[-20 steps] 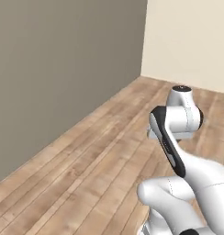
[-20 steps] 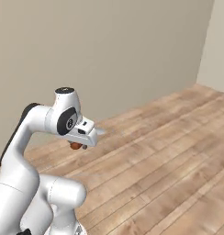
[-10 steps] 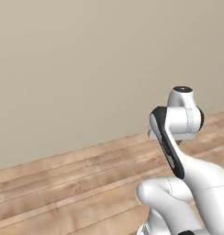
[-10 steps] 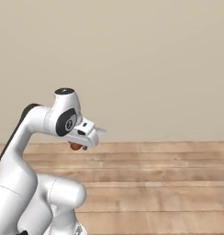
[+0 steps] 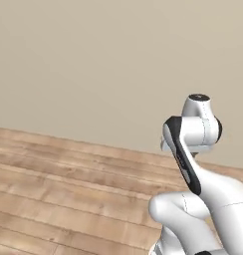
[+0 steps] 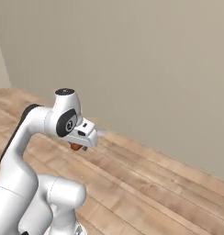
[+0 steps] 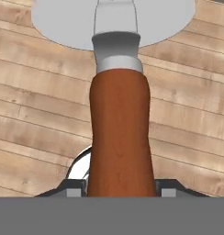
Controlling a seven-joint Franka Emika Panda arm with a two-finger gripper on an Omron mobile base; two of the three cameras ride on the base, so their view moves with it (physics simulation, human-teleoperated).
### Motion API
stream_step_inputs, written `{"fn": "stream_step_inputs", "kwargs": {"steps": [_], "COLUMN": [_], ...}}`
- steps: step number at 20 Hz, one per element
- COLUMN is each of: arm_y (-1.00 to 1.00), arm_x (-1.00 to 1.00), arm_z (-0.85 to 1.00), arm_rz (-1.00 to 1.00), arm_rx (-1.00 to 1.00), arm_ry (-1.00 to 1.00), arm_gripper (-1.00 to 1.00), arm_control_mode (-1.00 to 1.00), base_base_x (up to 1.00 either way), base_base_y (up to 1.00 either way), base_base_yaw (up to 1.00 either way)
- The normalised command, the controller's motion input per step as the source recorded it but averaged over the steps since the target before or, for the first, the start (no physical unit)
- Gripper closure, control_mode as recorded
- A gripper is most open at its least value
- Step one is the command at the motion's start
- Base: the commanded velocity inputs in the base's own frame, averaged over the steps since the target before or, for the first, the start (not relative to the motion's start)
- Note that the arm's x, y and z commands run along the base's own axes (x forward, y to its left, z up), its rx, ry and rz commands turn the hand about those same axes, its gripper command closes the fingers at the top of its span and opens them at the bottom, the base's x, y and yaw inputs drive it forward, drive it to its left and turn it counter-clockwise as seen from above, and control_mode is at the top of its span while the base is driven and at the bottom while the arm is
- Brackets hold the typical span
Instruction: Take the pizza cutter from the drawer on the right and place it on the dining counter for cutting.
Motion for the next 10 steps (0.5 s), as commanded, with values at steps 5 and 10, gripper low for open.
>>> {"fn": "stream_step_inputs", "kwargs": {"steps": [5, 10], "arm_y": [0.0, 0.0], "arm_x": [0.0, 0.0], "arm_z": [0.0, 0.0], "arm_rz": [0.0, 0.0], "arm_rx": [0.0, 0.0], "arm_ry": [0.0, 0.0], "arm_gripper": [1.0, 1.0], "arm_control_mode": [1.0, 1.0], "base_base_x": [0.07, 0.26], "base_base_y": [0.0, 0.0], "base_base_yaw": [0.99, 0.95]}}
